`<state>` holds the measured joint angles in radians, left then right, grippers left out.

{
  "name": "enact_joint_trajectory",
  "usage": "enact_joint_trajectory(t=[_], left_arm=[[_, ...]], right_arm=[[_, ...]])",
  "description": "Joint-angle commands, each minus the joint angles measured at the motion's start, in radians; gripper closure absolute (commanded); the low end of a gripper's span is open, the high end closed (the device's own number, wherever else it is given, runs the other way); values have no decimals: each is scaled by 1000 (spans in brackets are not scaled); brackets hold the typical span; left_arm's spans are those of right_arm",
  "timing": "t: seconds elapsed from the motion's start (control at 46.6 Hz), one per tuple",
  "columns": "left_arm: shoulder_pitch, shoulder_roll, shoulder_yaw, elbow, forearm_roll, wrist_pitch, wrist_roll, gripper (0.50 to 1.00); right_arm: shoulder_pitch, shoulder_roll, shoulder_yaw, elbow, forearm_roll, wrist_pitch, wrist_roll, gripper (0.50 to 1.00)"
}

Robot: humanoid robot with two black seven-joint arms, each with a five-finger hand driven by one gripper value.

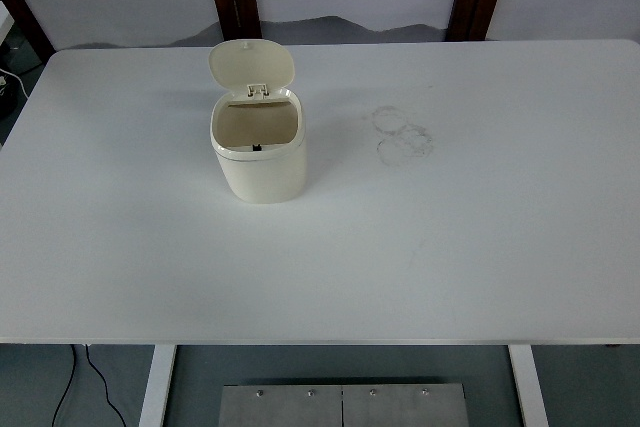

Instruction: Open trash can

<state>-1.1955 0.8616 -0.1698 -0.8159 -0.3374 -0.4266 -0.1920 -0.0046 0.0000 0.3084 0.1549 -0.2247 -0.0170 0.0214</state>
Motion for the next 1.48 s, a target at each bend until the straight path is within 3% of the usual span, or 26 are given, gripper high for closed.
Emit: enact_joint_trajectory(t=[0.0, 1.459], left_arm=[[17, -1, -14, 12, -52, -1, 0, 500], [102, -24, -30, 17, -92, 17, 0, 500]], right_arm=[[0, 0, 0, 0, -1, -1, 0, 505], [0, 0, 0, 2, -2, 0, 11, 505]])
